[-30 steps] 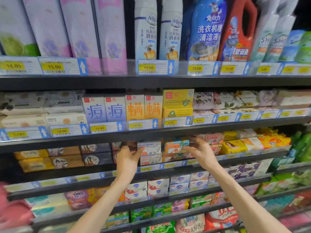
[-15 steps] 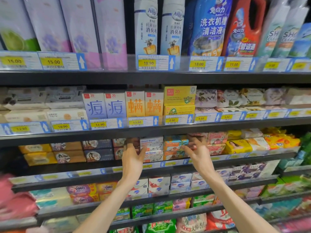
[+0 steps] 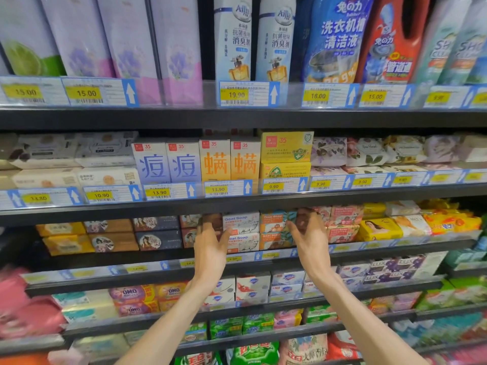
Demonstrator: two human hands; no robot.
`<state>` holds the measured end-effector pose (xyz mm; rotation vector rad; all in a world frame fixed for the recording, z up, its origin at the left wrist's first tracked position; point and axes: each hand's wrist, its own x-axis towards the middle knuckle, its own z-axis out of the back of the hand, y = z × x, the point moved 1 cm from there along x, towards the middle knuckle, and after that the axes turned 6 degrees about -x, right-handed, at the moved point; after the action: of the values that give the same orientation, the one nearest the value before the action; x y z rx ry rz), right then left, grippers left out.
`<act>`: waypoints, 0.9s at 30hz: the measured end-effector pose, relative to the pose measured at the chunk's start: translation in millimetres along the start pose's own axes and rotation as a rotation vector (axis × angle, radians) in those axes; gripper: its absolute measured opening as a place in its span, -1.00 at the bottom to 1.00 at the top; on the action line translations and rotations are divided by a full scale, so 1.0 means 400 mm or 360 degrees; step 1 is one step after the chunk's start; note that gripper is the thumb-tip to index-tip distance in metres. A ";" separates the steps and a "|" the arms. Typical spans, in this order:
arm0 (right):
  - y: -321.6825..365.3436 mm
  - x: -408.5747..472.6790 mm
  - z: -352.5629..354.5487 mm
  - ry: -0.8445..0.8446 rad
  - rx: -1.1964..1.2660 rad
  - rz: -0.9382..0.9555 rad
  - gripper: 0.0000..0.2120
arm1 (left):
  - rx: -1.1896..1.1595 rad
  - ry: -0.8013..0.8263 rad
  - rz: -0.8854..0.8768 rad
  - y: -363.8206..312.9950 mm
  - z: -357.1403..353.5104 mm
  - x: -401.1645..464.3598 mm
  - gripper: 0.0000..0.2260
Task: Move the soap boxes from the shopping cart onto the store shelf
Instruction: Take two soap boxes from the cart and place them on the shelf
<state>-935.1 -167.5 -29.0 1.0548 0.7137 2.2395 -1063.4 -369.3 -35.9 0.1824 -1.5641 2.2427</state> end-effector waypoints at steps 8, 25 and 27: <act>-0.006 -0.009 -0.020 0.0049 0.0138 -0.0031 -0.70 | 0.0004 0.0015 -0.0018 0.009 -0.003 0.007 -0.78; 0.054 -0.036 -0.059 0.0069 0.0159 -0.0244 -0.52 | 0.0020 0.0052 -0.0053 0.036 -0.003 0.012 -0.71; 0.053 -0.050 -0.056 0.0141 0.0055 -0.0150 -0.56 | 0.0021 0.0072 -0.0063 0.045 0.004 0.011 -0.72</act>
<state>-947.8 -200.9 -37.2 0.9235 0.8250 2.2111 -1074.5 -374.9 -49.5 0.1641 -1.5098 2.2120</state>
